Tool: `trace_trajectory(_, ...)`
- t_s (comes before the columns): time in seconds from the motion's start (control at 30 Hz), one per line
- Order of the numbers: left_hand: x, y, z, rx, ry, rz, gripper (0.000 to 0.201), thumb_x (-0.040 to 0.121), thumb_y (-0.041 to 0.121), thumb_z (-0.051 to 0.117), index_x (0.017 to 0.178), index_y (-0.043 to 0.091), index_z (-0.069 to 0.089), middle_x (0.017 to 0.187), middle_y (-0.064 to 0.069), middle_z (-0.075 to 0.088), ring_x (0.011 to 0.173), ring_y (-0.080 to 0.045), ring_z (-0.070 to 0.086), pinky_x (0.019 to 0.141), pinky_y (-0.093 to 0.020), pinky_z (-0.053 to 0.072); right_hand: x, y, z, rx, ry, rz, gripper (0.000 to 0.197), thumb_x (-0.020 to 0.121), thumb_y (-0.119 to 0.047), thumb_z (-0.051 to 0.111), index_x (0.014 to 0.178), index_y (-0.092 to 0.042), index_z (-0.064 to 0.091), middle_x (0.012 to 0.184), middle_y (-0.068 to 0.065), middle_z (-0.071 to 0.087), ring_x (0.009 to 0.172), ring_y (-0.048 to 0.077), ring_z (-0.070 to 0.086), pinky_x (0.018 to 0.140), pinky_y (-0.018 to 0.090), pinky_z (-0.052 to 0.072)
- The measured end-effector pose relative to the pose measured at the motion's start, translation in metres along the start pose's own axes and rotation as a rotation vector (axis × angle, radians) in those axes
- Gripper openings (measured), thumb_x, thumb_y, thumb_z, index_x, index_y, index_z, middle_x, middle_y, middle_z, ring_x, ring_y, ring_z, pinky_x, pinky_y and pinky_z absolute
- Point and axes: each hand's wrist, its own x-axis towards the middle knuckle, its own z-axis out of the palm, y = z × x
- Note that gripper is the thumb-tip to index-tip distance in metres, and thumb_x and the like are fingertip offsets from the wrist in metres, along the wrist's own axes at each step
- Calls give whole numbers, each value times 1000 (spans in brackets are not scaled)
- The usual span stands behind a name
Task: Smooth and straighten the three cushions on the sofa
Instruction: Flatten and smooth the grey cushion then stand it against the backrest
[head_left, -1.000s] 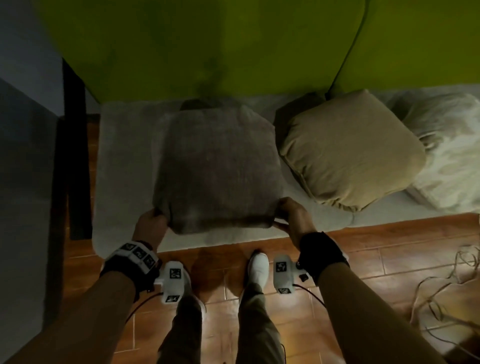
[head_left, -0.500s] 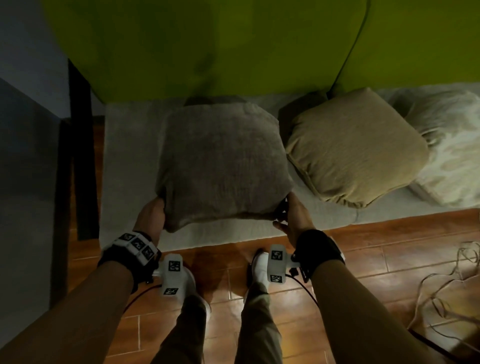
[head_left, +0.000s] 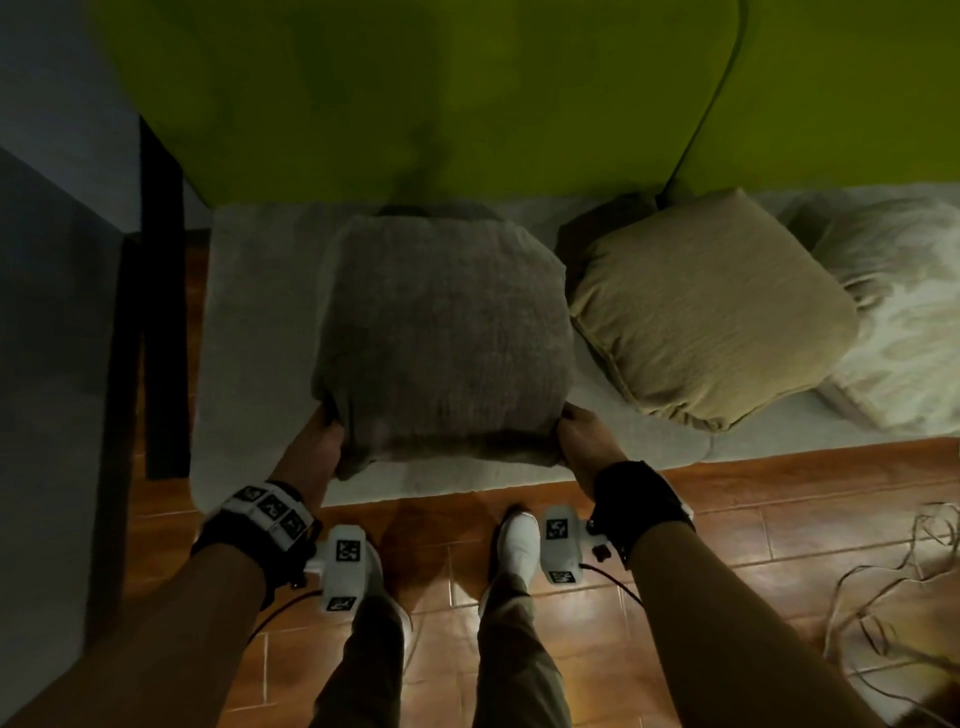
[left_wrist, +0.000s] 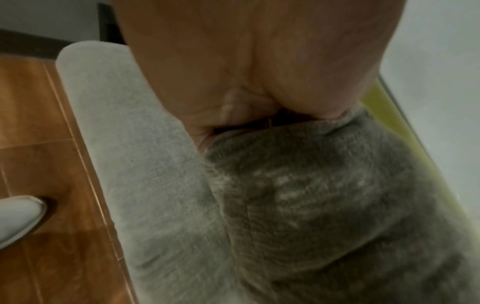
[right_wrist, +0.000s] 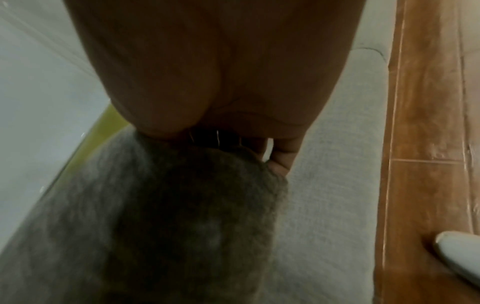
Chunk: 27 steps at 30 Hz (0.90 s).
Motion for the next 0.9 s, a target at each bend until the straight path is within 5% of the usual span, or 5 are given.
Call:
trace_trajectory(0.2, -14, 7, -17, -23, -5, 118, 40, 59, 47, 70, 98, 58, 67, 125, -4, 66, 113, -28, 62, 101, -50, 49, 3, 1, -41, -123, 328, -137, 30, 95, -23, 68, 125, -20, 69, 112, 2, 71, 107, 23, 67, 97, 46, 57)
trace_trajectory(0.33, -16, -5, -24, 62, 170, 121, 46, 66, 37, 87, 107, 28, 68, 107, -9, 70, 98, -27, 67, 89, -46, 57, -2, 24, -59, -118, 528, -106, 35, 83, -32, 83, 113, -22, 68, 102, 6, 70, 96, 26, 70, 88, 48, 60)
trace_trajectory(0.47, -26, -11, -19, 133, 271, 13, 51, 73, 52, 76, 105, 14, 66, 102, -8, 71, 81, -21, 66, 68, -35, 56, -12, 44, -46, 422, 197, 121, 40, 97, -28, 67, 135, -19, 57, 121, 12, 64, 106, 30, 65, 83, 42, 58)
trace_trajectory(0.73, -36, -21, -27, 334, 304, 2, 23, 89, 33, 67, 98, 12, 64, 99, -16, 68, 91, -34, 63, 88, -49, 51, -5, 51, -61, -324, 352, 9, 21, 85, -31, 77, 87, -28, 56, 91, 8, 67, 90, 31, 68, 74, 42, 56)
trace_trajectory(0.9, -35, -26, -19, 275, 309, -29, 50, 81, 33, 77, 121, 11, 57, 107, -11, 61, 91, -31, 60, 84, -43, 51, -8, 59, -48, 638, 208, 175, 29, 98, -7, 60, 126, -11, 55, 118, 19, 66, 100, 33, 69, 71, 40, 63)
